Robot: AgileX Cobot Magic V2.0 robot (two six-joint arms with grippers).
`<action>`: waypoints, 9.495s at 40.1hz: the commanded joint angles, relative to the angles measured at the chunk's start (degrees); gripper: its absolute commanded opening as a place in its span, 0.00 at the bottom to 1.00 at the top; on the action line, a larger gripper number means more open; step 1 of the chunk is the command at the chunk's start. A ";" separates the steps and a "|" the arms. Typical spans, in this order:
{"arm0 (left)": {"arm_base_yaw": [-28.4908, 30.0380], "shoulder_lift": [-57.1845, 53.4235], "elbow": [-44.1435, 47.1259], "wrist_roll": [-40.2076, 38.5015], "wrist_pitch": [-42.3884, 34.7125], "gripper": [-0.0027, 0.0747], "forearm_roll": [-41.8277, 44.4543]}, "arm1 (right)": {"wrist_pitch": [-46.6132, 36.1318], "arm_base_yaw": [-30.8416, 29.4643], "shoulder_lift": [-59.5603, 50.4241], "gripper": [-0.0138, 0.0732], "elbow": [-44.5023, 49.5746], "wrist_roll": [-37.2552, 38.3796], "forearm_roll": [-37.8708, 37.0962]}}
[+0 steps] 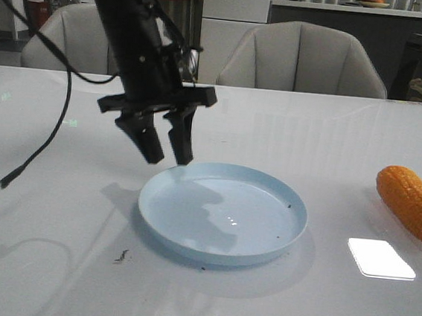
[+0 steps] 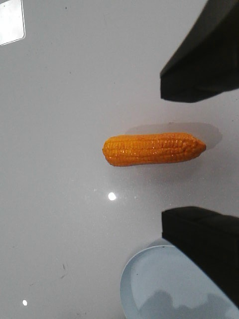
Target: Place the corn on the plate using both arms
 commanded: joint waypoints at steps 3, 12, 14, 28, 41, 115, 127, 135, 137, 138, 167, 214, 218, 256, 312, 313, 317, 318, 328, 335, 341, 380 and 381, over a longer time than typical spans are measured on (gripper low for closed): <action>1.20 -4.49 -12.70 0.01 2.57 0.55 -1.40 | -2.54 0.03 -0.51 0.79 -1.83 -0.20 0.05; 4.61 -8.84 -24.39 0.01 2.57 0.53 -0.75 | 1.31 0.03 -0.51 0.79 -1.83 -0.25 0.05; 5.57 -10.53 -24.75 -0.16 2.57 0.53 0.28 | 1.60 0.03 -0.51 0.79 -1.83 -0.25 0.05; 10.34 -30.77 -17.17 -4.51 2.57 0.53 20.44 | 0.75 0.03 -0.51 0.79 -1.83 -0.25 0.05; 16.30 -57.73 26.95 -4.61 -17.16 0.53 25.40 | 0.93 0.03 -0.01 0.79 -1.95 -0.29 -0.42; 17.35 -77.33 61.53 -4.61 -24.75 0.53 17.06 | 13.32 3.61 51.19 0.37 -32.87 -7.82 -1.23; 17.35 -77.33 61.53 -4.61 -24.75 0.53 16.30 | 20.26 10.77 51.19 0.37 -43.75 -10.62 0.52; 17.35 -77.33 61.53 -4.61 -24.75 0.53 16.04 | 21.10 20.32 51.19 0.37 -46.50 -11.47 0.52; 17.35 -77.33 61.53 -4.61 -24.75 0.53 16.04 | 21.03 22.58 51.19 0.37 -46.50 -11.47 0.52; 17.35 -77.33 61.53 -4.61 -24.75 0.53 16.04 | 21.03 23.49 51.29 0.37 -46.50 -11.47 0.46; 17.35 -77.33 61.53 -4.61 -24.75 0.53 16.01 | 17.72 32.23 57.66 0.88 -46.63 -11.53 -4.65; 17.35 -77.33 61.53 -4.61 -24.75 0.53 16.01 | 15.65 -0.06 -18.06 0.86 -11.42 -3.76 -2.44; 17.35 -77.33 61.53 -4.61 -24.75 0.53 16.01 | 19.74 -1.76 -27.08 0.86 -6.14 -3.76 -2.06; 17.35 -77.33 61.53 -4.61 -24.85 0.16 15.91 | 24.20 -1.76 -34.19 0.86 -2.73 -2.20 -2.07; 17.40 -133.10 118.67 -4.61 -70.10 0.16 14.62 | 24.72 -1.76 -34.19 0.86 -2.73 -2.20 -2.07; 17.40 -133.10 118.67 -4.61 -69.70 0.16 14.62 | 24.81 -1.76 -34.19 0.86 -2.73 -2.20 -2.07; 17.40 -133.10 118.67 -4.61 -69.70 0.16 14.62 | 25.04 -1.76 -34.19 0.86 -2.73 -2.20 -2.07; 17.40 -133.10 118.67 -4.61 -69.70 0.16 14.62 | 25.04 -1.76 -34.19 0.86 -2.73 -2.20 -2.07; 17.40 -133.10 118.67 -4.61 -69.70 0.16 14.62 | 25.04 -1.76 -34.19 0.86 -2.73 -2.20 -2.07; 17.40 -133.10 118.67 -4.61 -69.70 0.16 14.62 | 25.03 -1.76 -34.19 0.86 -2.73 -2.20 -2.12; 17.40 -133.10 118.67 -4.61 -69.70 0.16 14.62 | 25.68 -1.76 -35.17 0.86 -0.94 -2.29 -8.36; 17.40 -133.10 118.67 -4.61 -69.70 0.15 14.62 | -25.61 -1.76 -58.20 0.22 45.58 -2.29 -0.22; 17.40 -133.10 118.67 -4.61 -69.70 0.15 14.62 | -25.48 -1.76 -58.20 0.22 45.58 -2.29 -0.36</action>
